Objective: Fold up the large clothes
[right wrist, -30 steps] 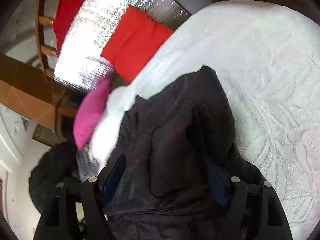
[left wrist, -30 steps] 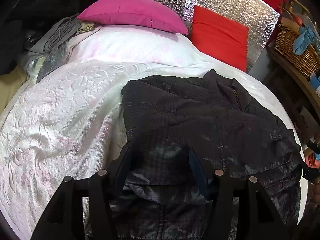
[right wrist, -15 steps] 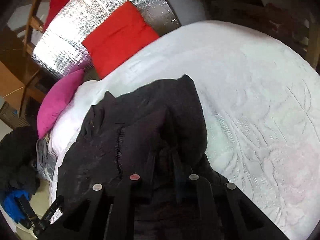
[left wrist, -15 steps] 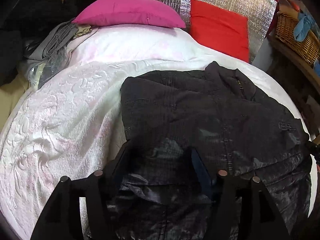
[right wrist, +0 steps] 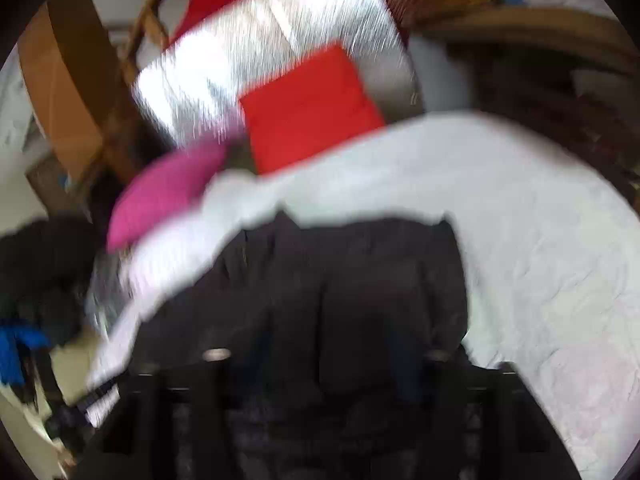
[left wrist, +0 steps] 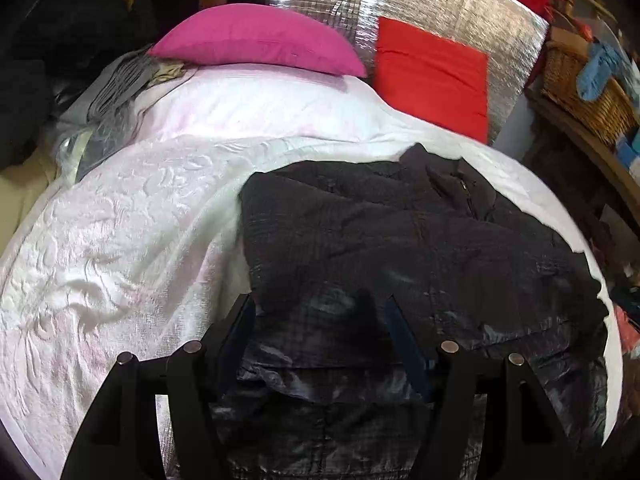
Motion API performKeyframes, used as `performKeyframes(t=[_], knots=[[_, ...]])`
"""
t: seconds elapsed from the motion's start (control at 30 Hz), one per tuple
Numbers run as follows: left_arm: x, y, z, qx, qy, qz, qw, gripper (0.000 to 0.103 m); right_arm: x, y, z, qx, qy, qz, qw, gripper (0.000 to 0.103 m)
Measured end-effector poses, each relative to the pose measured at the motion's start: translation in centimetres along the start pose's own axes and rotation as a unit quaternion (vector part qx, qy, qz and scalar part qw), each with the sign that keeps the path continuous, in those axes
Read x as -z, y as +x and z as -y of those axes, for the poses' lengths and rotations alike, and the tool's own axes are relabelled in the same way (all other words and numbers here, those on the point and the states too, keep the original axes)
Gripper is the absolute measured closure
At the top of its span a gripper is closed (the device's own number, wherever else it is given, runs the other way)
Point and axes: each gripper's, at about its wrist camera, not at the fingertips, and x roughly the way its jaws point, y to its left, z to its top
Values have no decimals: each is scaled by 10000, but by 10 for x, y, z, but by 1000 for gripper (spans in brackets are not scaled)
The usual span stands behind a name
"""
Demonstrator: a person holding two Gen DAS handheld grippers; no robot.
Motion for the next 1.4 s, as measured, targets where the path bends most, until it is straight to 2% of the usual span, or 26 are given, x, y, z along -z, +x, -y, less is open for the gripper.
performKeyframes(t=[0.07, 0.13, 0.23, 0.27, 0.33, 0.4, 0.43, 0.47, 0.53, 0.57, 0.63, 0.7, 0.77, 0.87, 0.97, 1.13, 1.27, 1.4], knots=[[3, 10, 3, -138, 114, -202, 9996, 34, 6, 16, 5, 321, -34, -367, 9988, 68], [5, 19, 5, -291, 232, -388, 9986, 32, 10, 28, 13, 339, 76, -686, 9970, 67], [5, 19, 6, -325, 255, -374, 9984, 32, 7, 15, 16, 159, 177, -601, 9979, 67], [5, 16, 6, -298, 224, -339, 9987, 32, 7, 8, 15, 54, 206, -534, 9983, 64], [5, 8, 4, -203, 140, -256, 9994, 32, 7, -8, 12, -240, 197, -358, 9989, 63], [4, -2, 3, 43, 31, -88, 9999, 31, 10, -15, 10, -276, 87, -270, 9992, 39], [3, -2, 3, 106, 17, -69, 9999, 29, 12, -13, 9, -158, 52, -301, 9994, 22], [5, -1, 5, 138, 47, -100, 9998, 27, 15, -4, 9, -32, 22, -527, 9986, 21], [10, 8, 11, -62, 236, -303, 9992, 26, 21, 10, 13, 64, 11, -890, 9960, 23], [13, 13, 15, -295, 396, -376, 9981, 26, 21, 10, 12, 84, -18, -899, 9959, 26], [16, 10, 19, -388, 473, -324, 9976, 26, 23, -10, 10, 11, -73, -702, 9975, 28], [17, -1, 16, -231, 361, -277, 9987, 26, 26, -42, 9, -356, -40, -370, 9987, 28], [22, -17, 12, 56, 194, -249, 9995, 26, 32, -68, 11, -536, -72, -165, 9984, 28], [33, -40, 9, 243, 90, -123, 9996, 26, 52, -101, 22, -676, 4, -63, 9977, 28], [42, -64, 0, 207, 138, 83, 9997, 26, 77, -125, 36, -698, 65, -97, 9975, 28], [72, -98, -25, 203, 168, 247, 9993, 26, 129, -159, 69, -569, 159, -336, 9977, 28], [107, -111, -50, 264, -19, -30, 9996, 26, 162, -165, 92, -597, 370, -743, 9948, 28], [145, -121, -70, 388, -468, -336, 9976, 26, 193, -167, 98, -648, 467, -1103, 9907, 28]])
